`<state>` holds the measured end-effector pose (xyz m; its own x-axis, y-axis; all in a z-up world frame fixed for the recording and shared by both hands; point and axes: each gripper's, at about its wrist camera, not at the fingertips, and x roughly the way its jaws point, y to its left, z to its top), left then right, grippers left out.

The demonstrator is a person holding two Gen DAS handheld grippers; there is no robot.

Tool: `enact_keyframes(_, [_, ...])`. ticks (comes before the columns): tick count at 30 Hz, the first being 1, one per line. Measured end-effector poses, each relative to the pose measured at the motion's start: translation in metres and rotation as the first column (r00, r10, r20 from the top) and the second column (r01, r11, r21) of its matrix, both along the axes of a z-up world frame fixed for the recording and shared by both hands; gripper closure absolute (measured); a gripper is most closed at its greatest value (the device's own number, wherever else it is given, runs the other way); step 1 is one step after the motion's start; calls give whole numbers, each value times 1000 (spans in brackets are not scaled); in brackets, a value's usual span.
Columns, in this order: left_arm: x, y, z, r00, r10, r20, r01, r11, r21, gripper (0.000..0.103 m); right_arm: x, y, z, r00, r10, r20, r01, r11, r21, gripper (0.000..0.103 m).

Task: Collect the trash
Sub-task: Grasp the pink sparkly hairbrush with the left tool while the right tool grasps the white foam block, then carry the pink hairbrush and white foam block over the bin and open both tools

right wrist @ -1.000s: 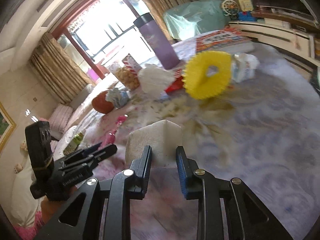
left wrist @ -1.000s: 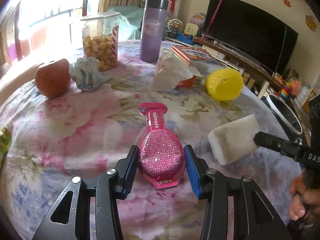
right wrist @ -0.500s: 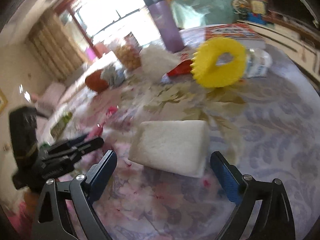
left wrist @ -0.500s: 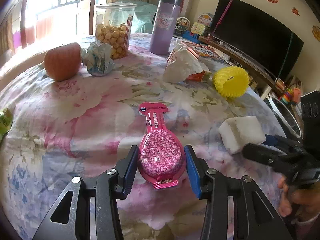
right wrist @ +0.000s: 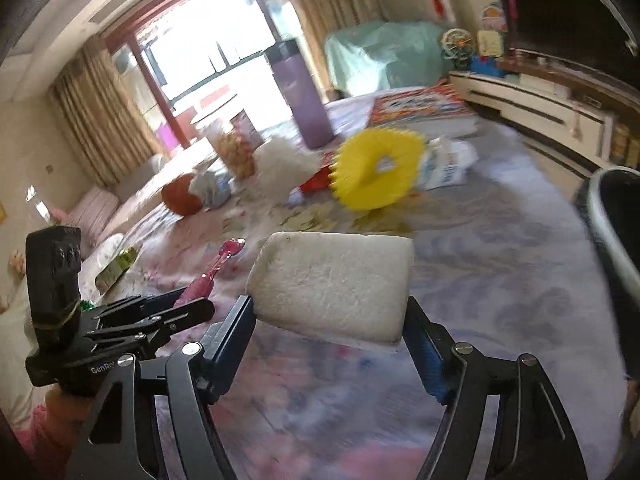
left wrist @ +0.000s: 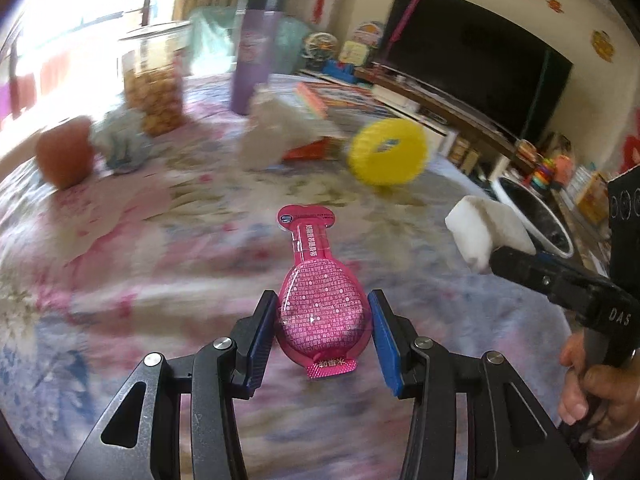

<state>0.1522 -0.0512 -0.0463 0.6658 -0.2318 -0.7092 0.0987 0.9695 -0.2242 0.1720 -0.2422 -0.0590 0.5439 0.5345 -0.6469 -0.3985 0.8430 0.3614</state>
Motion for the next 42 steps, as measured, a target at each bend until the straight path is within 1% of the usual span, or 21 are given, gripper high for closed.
enact_keyframes(5, [7, -36, 5, 997, -81, 11, 81, 997, 0, 59, -7, -41, 3, 997, -83, -7, 83, 997, 10, 29])
enact_keyframes(12, [19, -78, 9, 986, -167, 24, 166, 986, 6, 59, -17, -91, 9, 985, -173, -1, 173, 985, 18, 28])
enact_keyframes(20, [37, -122, 14, 969, -243, 35, 243, 970, 11, 59, -22, -146, 11, 961, -277, -9, 277, 961, 20, 28])
enact_keyframes(26, [54, -156, 17, 953, -300, 47, 299, 954, 29, 59, -25, -185, 13, 942, -336, -3, 336, 941, 20, 28])
enact_keyframes(35, [79, -189, 15, 935, -350, 51, 348, 937, 45, 59, -15, -230, 10, 916, -401, -12, 401, 916, 23, 27])
enact_keyframes(42, [93, -210, 17, 926, -374, 51, 371, 927, 58, 58, -6, -247, 5, 906, -423, -22, 423, 906, 19, 26])
